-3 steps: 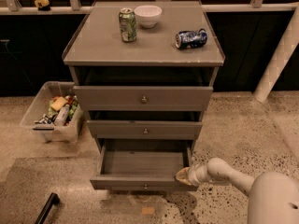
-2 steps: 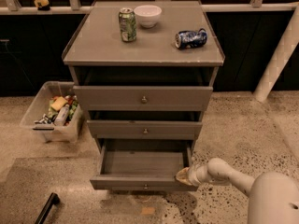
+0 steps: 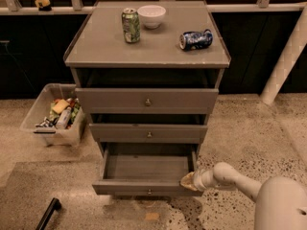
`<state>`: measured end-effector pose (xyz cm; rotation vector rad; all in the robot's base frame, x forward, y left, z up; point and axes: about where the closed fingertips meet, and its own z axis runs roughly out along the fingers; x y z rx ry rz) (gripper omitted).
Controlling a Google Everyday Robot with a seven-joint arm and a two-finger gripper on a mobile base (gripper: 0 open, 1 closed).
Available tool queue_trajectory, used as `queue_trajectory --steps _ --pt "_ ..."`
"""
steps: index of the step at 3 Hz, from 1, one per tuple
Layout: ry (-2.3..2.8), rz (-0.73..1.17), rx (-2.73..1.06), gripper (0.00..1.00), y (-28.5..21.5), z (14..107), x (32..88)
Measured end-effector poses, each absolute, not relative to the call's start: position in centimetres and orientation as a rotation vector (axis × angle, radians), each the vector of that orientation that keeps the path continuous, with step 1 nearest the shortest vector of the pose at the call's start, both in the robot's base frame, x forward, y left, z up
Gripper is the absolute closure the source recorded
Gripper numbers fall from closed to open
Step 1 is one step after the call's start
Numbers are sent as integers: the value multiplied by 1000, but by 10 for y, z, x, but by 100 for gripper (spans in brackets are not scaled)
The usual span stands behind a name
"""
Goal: Open bottom drawer
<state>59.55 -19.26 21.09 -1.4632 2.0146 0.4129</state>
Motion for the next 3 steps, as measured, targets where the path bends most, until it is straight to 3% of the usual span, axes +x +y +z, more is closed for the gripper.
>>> queue_trajectory --steps 1,2,3 --pt "2015 413 -1463 12 -193 211 595" --pt "2014 416 -1464 0 -191 210 595" --pt "2014 416 -1464 0 -191 210 595"
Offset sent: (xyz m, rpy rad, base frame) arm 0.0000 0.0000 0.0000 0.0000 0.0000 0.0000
